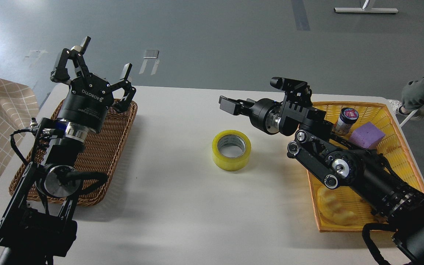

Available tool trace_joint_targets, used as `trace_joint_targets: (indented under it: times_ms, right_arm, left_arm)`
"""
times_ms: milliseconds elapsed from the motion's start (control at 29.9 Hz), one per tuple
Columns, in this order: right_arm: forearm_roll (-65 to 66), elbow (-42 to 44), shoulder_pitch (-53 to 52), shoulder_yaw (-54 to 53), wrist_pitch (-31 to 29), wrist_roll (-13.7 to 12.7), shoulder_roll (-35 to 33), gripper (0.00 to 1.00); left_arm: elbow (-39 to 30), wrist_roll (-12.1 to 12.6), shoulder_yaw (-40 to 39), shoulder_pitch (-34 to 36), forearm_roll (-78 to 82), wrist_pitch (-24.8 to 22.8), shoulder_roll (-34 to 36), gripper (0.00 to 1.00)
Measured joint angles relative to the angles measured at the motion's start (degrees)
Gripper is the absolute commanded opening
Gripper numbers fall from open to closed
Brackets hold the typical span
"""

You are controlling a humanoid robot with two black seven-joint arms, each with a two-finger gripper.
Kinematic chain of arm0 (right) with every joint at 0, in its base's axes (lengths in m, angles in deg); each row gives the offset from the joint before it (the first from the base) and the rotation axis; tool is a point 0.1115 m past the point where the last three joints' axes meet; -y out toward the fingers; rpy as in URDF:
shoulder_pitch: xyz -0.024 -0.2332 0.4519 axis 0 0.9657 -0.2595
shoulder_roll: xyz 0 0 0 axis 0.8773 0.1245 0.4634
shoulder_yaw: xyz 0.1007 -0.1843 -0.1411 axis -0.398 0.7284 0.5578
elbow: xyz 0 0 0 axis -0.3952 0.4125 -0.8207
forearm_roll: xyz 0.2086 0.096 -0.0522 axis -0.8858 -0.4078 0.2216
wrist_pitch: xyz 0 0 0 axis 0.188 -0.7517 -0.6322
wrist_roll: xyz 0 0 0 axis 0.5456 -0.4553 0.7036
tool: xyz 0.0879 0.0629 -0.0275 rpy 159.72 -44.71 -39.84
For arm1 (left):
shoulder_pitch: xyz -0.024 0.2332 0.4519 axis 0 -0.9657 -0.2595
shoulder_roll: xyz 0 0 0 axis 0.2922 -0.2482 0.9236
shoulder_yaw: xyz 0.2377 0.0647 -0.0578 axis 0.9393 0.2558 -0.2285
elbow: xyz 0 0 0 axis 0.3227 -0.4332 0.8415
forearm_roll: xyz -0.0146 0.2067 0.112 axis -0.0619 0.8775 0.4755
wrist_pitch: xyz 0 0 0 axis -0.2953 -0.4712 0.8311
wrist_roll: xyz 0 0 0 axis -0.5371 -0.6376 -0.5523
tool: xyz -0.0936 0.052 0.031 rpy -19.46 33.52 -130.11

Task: Place and transfer tape with both arms
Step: 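Release the tape on the table and withdraw the right gripper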

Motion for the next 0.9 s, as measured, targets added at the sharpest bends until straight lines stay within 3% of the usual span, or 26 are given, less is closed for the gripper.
trace_joint_targets:
  times_ms: [234,535,702,835,902]
  right_arm:
    - [-10.73,-11.23,0.07,-8.32,-0.06,0.00,-0.20,1.00]
    - [-32.98,-32.47,7.28,-15.33,-2.44,0.90,-16.61,1.00]
    - [-42.82,-35.02,12.79,-27.66,-14.14,4.59,-20.57,1.00]
    - [-47.24,-35.07,17.30,-37.73,-16.35,5.24,-20.63,1.00]
    - [-49.25,-35.05,19.31,-40.82,-16.55,5.27,-20.29,1.00]
  left_arm:
    - [0.01,0.00,-0.71,0.20,0.04,0.15,0.52,0.98]
    - [-0.43,-0.09,-0.12,2.33,0.14,0.26,4.17,0.98]
    - [-0.45,-0.09,0.28,3.77,0.14,-0.21,4.88,0.98]
    - [-0.45,-0.14,0.33,4.25,0.22,-0.71,4.83,0.98]
    - [-1.34,-0.15,0.32,4.26,0.22,-3.28,4.57,0.98]
